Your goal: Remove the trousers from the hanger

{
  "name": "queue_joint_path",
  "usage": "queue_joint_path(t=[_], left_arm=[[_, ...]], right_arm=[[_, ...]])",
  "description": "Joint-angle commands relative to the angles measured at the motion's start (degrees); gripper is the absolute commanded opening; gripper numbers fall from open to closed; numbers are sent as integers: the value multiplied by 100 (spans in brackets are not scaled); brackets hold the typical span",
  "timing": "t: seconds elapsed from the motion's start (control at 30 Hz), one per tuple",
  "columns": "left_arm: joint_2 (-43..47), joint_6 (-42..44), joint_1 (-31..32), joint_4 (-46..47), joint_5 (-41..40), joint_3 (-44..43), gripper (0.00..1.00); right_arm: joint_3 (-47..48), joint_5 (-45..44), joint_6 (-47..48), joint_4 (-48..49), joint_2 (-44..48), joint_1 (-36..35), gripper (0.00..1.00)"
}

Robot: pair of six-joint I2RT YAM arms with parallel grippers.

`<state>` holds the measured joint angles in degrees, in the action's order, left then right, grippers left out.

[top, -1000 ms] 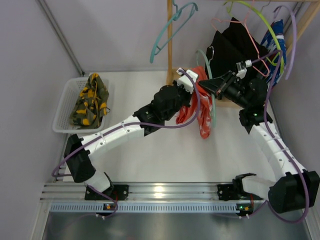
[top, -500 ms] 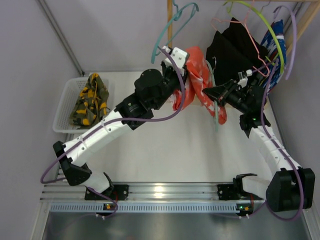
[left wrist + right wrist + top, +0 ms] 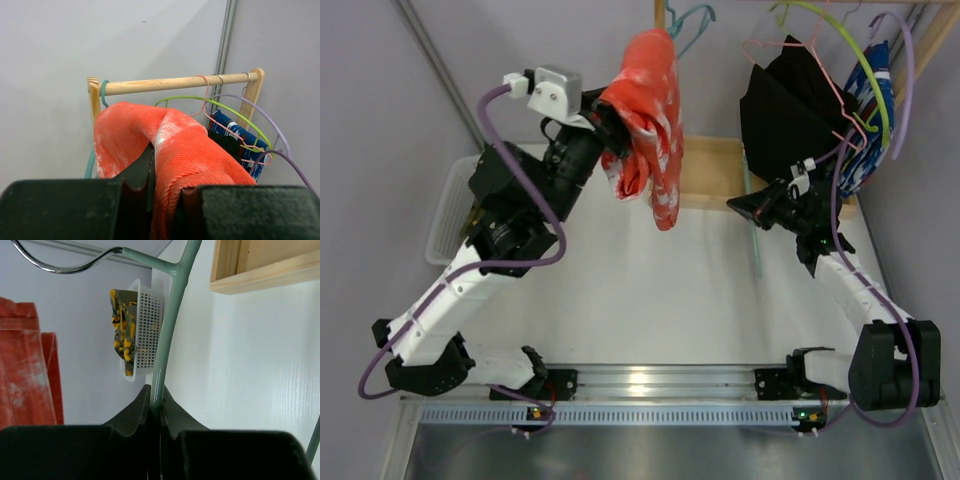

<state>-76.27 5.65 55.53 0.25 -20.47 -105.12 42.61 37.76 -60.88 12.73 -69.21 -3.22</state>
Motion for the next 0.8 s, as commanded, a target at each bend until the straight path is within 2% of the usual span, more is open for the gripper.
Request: queue_joint_path(t=[0.0,0.2,0.27,0.47,0.6,0.7,0.77], left_arm=[[682,-126,-24,889,113,307,0],[1272,-547,-832,398,166,1010,0],[1544,-1028,-1297,231,192,1239,0],[2343,-1601,-2554,-297,280,1995,0],[2845,-1734,-3450,-447,166,2311,0],[3161,-1716,-4389,-517,-149,2478,0],[3302,-1734,-4795,-649,-466,2505,0]], right_arm=[[230,-23,314,160,109,59,0],[388,-32,384,80,83,59,0],[388,-40,419,54,109,59,0],[476,-32,507,-43,83,59,0],[564,-49,516,-51,83,59,0],[617,-5,551,-69,83,59,0],[634,-5,569,-87,92,59,0]])
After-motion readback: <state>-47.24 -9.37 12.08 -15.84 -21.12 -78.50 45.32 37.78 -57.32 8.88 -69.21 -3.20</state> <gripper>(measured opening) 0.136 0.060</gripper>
